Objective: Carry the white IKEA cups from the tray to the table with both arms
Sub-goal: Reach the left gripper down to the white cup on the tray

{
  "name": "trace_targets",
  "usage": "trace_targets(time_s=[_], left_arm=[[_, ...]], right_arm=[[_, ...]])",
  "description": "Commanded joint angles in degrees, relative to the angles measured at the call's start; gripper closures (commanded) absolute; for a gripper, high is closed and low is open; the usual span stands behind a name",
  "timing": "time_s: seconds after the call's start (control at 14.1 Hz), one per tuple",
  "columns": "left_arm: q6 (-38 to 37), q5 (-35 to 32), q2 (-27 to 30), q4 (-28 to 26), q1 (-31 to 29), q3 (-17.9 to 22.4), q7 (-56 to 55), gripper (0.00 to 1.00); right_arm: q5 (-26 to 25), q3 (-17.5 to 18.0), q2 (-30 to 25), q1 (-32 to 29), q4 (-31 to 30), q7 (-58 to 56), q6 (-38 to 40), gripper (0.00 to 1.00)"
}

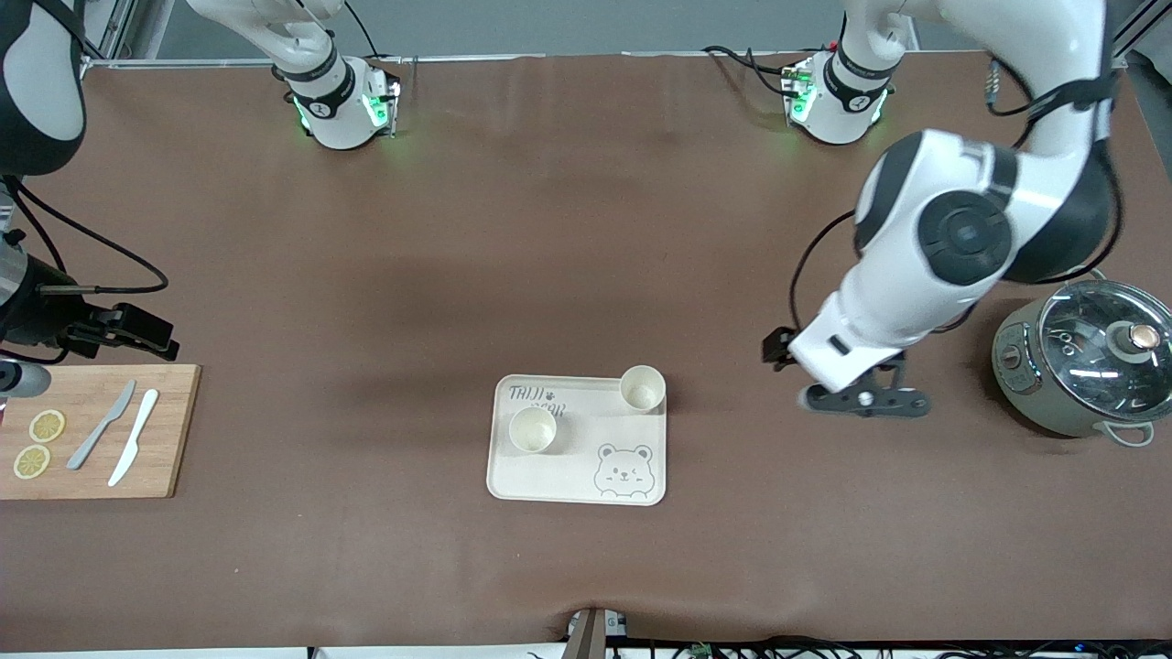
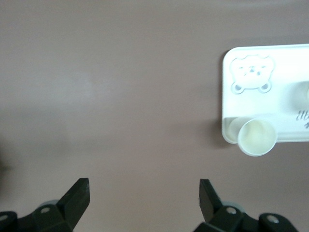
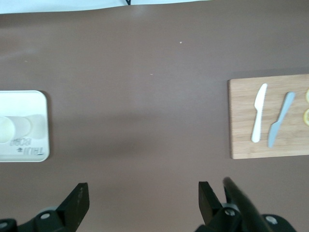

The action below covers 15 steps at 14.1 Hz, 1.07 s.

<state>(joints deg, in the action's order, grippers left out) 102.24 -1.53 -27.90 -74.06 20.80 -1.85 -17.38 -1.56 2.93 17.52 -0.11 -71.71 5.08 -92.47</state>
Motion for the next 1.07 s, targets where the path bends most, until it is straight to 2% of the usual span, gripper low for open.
trace_targets(time_s=[0.0, 0.21, 0.57, 0.78, 1.0], left_arm=[[1.29, -0.05, -5.58, 6.11, 1.78, -0.08, -2.3, 0.0], [4.71, 0.3, -9.27, 7.61, 3.37, -0.08, -3.89, 0.0], [14.45, 1.01, -12.53, 5.33, 6.52, 0.36, -7.39, 0.0], [21.14, 0.3, -12.89, 0.51, 8.46, 0.45, -11.53, 0.0], [27.12, -0.92, -12.45, -4.94, 9.87, 0.62, -14.34, 0.0]], right_arm=[[-2.66, 0.84, -0.3, 1.16, 0.69, -0.08, -2.35, 0.0], [-1.69, 0.85, -0.29, 1.16, 1.48, -0.08, -5.62, 0.0], [-1.69, 0.58, -0.47, 0.64, 1.31, -0.69, -3.08, 0.0], [-1.34, 0.76, -0.56, 0.81, 1.39, -9.98, -2.81, 0.0], [-1.43, 0.58, -0.65, 0.72, 1.4, -10.36, -2.81, 0.0]])
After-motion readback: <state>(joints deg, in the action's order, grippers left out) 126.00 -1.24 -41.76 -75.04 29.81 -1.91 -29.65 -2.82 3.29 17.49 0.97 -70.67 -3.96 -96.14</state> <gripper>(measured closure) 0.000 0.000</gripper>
